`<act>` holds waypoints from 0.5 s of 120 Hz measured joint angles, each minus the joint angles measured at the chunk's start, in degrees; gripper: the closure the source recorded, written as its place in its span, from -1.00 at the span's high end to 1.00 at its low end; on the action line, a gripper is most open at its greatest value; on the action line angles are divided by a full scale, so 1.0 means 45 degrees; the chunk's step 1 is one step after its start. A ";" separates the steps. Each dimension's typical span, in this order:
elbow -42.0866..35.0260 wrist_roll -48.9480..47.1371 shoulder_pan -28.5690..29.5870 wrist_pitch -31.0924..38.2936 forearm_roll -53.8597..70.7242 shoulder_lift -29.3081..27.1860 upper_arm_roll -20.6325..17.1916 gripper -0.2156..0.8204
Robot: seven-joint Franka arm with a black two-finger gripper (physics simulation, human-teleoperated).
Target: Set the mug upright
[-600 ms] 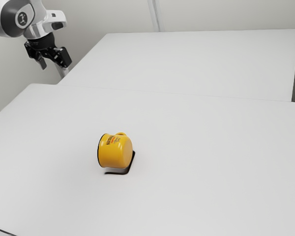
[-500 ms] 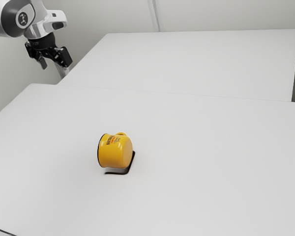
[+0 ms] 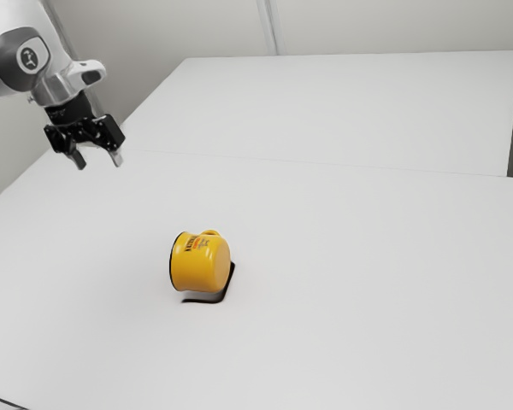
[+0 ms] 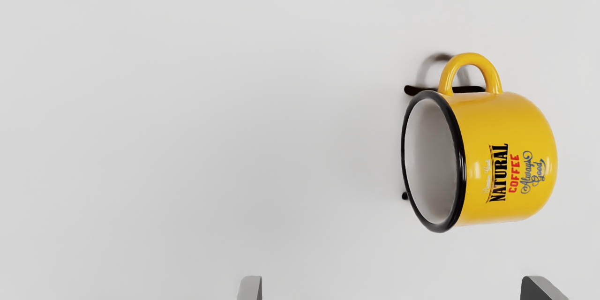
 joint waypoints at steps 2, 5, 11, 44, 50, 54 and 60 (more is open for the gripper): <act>-0.0191 -0.0008 0.0153 -0.0031 -0.0286 0.0017 -0.0002 0.58; -0.0444 -0.0017 0.0375 -0.0073 -0.0704 0.0041 -0.0004 0.58; -0.0956 -0.0033 0.0762 -0.0134 -0.1554 0.0096 -0.0002 0.58; -0.1602 -0.0084 0.1519 -0.0215 -0.4378 0.2159 -0.0003 0.58; -0.1717 -0.0090 0.1276 -0.0220 -0.4836 0.2483 0.0004 0.58; -0.1768 -0.0094 0.1165 -0.0224 -0.5121 0.2671 0.0007 0.58; -0.1814 -0.0099 0.1115 -0.0227 -0.5473 0.2940 0.0005 0.58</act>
